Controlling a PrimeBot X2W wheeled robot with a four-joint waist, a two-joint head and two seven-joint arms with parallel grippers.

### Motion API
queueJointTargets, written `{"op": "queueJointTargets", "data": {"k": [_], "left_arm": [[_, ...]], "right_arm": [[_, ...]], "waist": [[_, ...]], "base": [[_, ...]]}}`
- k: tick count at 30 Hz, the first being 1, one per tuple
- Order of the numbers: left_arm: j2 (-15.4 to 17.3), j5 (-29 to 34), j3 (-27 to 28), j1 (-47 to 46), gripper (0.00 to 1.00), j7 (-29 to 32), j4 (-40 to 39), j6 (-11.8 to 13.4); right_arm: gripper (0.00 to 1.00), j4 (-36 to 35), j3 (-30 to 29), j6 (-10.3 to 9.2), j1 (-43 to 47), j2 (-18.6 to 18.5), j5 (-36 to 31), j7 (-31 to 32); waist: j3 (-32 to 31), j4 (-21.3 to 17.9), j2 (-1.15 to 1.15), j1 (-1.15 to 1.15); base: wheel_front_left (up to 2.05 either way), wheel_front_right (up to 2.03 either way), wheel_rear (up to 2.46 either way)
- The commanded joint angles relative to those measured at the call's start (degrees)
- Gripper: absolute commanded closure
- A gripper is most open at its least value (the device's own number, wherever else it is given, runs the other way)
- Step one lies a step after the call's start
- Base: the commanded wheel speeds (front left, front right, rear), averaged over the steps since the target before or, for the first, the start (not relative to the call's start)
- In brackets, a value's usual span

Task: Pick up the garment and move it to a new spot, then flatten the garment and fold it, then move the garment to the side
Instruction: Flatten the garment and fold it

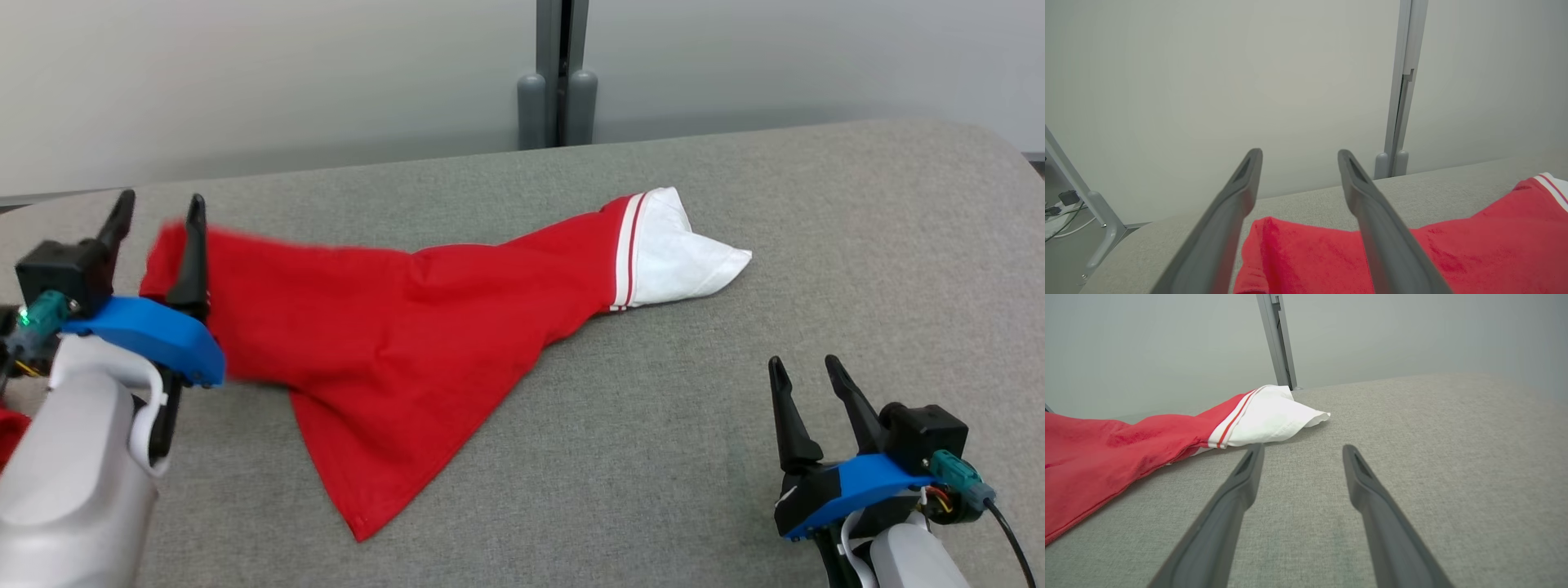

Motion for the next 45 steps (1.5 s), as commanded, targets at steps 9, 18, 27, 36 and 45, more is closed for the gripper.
{"op": "queueJointTargets", "data": {"k": [9,18,27,36,45], "left_arm": [[-9.69,2.20,6.22,13.74,0.00,-0.21,-5.38,-0.91],[-15.55,2.11,0.10,25.09,0.00,-0.22,-4.79,-2.09],[-14.65,-0.89,-6.90,28.70,0.00,-0.22,-2.41,-1.96],[-13.65,-0.90,-8.31,27.25,0.52,-0.07,2.38,-1.96],[-13.28,-0.38,-6.71,26.44,1.00,-0.08,3.83,-1.90]], "right_arm": [[0.00,0.87,-0.88,0.00,2.62,-0.14,0.44,-0.04],[0.00,1.63,-0.74,0.00,4.28,-0.15,0.85,-0.04],[0.00,1.71,-0.37,0.00,4.85,-0.14,1.08,-0.04],[0.00,1.11,-0.02,0.00,3.90,-0.14,0.04,-0.04],[0.00,1.21,-1.09,0.00,4.52,-0.13,-0.10,-0.04]], "waist": [[-2.79,2.04,0.00,-0.01],[-5.04,2.75,0.00,-0.01],[-5.71,2.55,0.00,-0.01],[-4.42,1.55,0.00,-0.01],[-4.98,2.36,0.00,-0.01]], "base": [[0.00,0.00,0.00],[0.00,0.00,0.00],[0.00,0.00,0.00],[0.00,0.00,0.00],[0.00,0.00,0.00]]}}
